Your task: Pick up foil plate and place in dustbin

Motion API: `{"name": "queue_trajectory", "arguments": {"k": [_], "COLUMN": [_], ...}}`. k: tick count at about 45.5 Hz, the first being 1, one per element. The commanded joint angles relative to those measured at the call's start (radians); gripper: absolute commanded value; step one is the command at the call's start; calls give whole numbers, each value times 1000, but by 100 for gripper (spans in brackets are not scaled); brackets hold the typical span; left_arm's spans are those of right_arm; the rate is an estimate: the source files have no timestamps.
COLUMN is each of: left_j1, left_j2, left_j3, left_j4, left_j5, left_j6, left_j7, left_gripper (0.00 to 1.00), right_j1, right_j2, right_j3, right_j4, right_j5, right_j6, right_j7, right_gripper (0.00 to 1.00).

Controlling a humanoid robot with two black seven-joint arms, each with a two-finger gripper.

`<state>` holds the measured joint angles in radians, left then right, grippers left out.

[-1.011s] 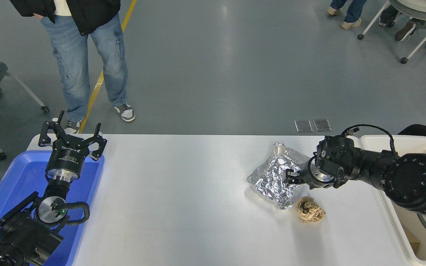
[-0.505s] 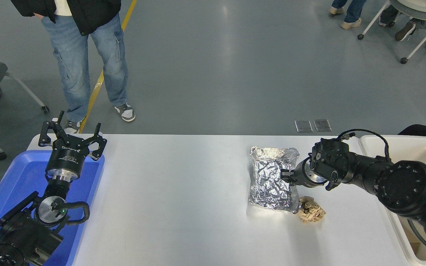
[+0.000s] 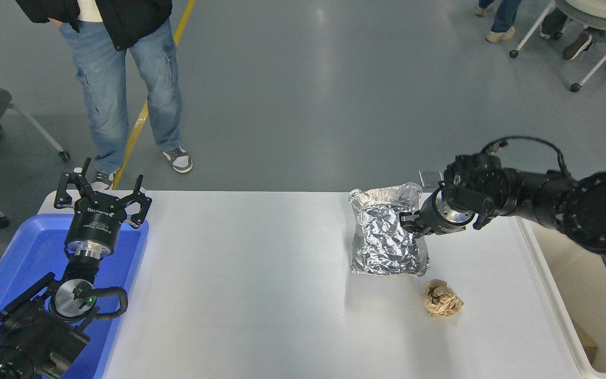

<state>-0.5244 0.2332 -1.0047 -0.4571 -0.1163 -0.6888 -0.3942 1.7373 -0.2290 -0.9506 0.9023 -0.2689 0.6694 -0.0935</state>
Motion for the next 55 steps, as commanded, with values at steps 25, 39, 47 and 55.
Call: {"name": "queue_trajectory", "arguments": {"k": [25, 39, 47, 55], "left_j1": [0, 0, 0, 0], "left_j2": [0, 0, 0, 0], "left_j3": [0, 0, 0, 0], "left_j4": [0, 0, 0, 0], "left_j5": [1, 1, 1, 1], "left_j6": [-2, -2, -2, -2], "left_j7": [3, 3, 1, 1], "left_gripper": [100, 100, 100, 100], "right_j1": [677, 579, 457, 205], "right_j2": [-193, -513, -838, -947], "right_j3": [-106, -171, -100, 36], "right_j4": [340, 296, 170, 44], "right_j5": [-16, -370, -616, -730], "right_j6": [116, 116, 116, 116], "right_j7": [3, 9, 32, 101], "right_gripper": [0, 0, 0, 0]}}
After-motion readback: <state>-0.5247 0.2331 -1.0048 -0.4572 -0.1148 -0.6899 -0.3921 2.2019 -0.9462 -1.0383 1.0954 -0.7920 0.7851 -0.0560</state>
